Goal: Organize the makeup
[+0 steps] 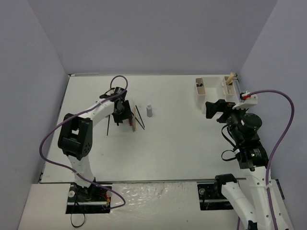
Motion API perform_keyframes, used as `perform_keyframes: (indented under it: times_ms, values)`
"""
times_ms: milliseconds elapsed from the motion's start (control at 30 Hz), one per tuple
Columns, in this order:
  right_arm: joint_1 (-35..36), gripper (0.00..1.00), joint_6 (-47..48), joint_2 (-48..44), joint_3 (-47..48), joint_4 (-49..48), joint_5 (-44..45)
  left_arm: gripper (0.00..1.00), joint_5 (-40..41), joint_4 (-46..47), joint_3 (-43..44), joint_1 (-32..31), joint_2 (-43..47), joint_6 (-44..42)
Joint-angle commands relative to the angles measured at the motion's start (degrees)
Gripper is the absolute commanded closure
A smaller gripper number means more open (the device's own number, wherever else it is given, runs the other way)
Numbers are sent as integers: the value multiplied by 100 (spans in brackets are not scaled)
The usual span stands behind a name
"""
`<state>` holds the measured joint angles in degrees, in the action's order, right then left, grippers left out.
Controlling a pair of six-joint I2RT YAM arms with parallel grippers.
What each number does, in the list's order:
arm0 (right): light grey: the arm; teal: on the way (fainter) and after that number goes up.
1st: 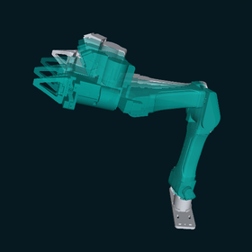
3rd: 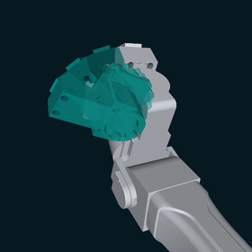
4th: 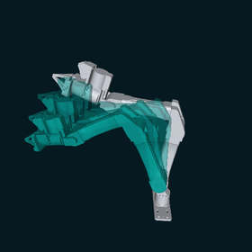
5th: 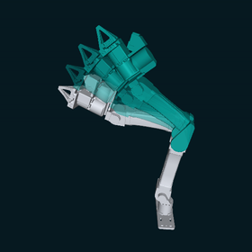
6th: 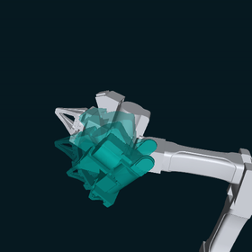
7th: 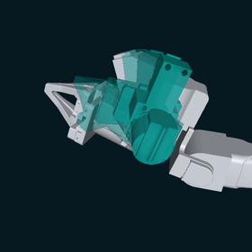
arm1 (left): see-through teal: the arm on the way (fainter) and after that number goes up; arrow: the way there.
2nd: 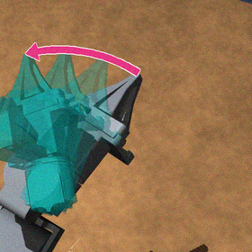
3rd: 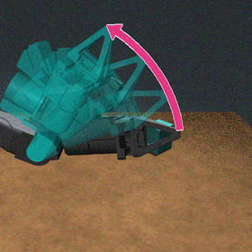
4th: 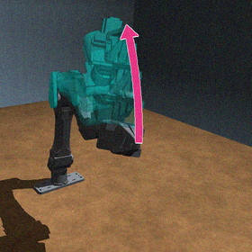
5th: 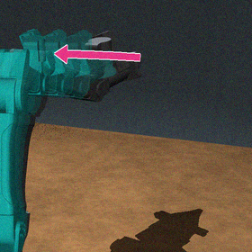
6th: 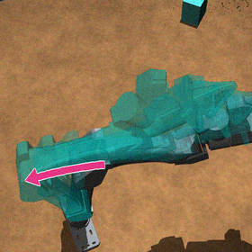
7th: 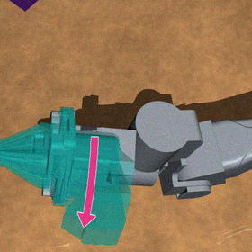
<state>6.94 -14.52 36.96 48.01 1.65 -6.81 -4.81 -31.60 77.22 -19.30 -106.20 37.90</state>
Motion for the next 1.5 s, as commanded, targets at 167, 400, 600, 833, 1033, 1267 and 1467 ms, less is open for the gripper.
perform_keyframes:
  times_ms: [167, 400, 600, 833, 1033, 1267, 1467]
  values:
    - [338, 0, 237, -163, 42, -282, 183, 60, 338, -83, 666, -51, -337, 177]
    - [558, 0, 380, -205, 31, -216, 439, 67, 419, -83, 765, -113, -559, 207]
    - [634, 0, 423, -235, 33, -182, 506, 69, 429, -102, 686, -161, -594, 236]
    - [675, 0, 422, -266, 9, -182, 514, 77, 621, -64, 369, -156, -516, 318]
    - [695, 0, 439, -295, 12, -175, 463, 97, 726, -46, 39, -144, -308, 382]
    - [725, 0, 439, -55, 257, -175, -345, 100, 896, 1, -632, -153, 663, 313]
    - [757, 0, 74, 506, 587, -37, -1523, 100, 815, 733, -1334, -500, 2266, -409]
